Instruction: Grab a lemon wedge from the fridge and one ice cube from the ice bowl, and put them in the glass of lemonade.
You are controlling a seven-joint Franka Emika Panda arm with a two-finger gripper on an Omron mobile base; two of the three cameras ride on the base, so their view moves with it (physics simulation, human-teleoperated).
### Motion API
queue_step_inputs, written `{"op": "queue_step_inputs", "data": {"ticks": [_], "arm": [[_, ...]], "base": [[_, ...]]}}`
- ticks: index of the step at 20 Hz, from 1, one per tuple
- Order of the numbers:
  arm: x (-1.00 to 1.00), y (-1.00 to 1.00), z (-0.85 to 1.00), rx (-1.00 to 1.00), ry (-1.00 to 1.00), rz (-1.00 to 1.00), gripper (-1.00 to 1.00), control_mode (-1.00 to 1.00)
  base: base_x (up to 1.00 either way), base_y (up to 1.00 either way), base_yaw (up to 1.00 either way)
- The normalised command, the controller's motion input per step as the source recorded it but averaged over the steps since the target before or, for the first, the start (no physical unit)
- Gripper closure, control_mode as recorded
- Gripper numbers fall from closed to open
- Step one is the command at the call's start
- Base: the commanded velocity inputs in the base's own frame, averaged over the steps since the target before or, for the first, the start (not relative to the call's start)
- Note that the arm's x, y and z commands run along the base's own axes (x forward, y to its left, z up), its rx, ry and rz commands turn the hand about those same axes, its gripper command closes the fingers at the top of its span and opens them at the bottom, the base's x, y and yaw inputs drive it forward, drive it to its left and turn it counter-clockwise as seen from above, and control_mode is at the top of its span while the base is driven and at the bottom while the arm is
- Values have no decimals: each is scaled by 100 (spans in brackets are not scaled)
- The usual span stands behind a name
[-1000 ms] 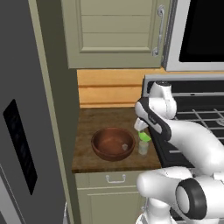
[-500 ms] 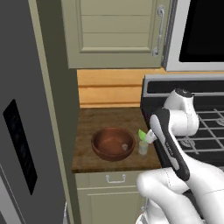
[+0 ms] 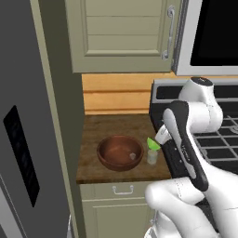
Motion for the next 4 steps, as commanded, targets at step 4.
{"op": "queue_step_inputs", "data": {"ticks": [4], "arm": [[-14,1,0,6,1,-9,-100,-100]], "base": [[0,0,0]]}}
